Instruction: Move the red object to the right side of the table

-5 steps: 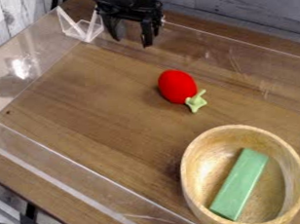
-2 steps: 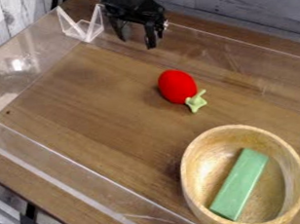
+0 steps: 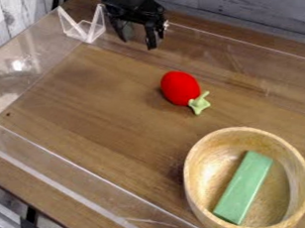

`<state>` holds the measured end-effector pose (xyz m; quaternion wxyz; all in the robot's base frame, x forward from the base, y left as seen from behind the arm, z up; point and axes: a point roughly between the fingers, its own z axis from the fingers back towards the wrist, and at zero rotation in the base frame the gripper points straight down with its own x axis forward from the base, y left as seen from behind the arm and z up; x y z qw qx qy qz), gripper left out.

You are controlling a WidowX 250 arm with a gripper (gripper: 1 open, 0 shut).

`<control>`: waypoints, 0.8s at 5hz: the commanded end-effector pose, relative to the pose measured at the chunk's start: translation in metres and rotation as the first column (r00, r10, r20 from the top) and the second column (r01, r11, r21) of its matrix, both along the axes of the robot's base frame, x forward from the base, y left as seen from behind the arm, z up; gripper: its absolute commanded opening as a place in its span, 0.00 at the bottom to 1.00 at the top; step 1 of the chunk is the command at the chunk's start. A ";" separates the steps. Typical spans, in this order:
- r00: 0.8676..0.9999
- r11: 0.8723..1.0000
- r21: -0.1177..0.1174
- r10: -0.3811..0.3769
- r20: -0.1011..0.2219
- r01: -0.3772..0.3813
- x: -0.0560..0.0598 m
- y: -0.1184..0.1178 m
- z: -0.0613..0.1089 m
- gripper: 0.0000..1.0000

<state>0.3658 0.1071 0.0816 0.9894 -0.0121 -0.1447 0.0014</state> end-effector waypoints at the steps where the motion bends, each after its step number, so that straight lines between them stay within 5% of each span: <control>1: 0.998 1.000 0.007 0.023 0.062 -0.024 0.005 0.009 0.022 1.00; 3: 0.998 1.000 0.000 -0.027 0.063 0.027 0.005 -0.002 0.036 1.00; 4: 0.999 0.999 -0.015 -0.035 0.026 0.035 -0.004 -0.008 0.027 1.00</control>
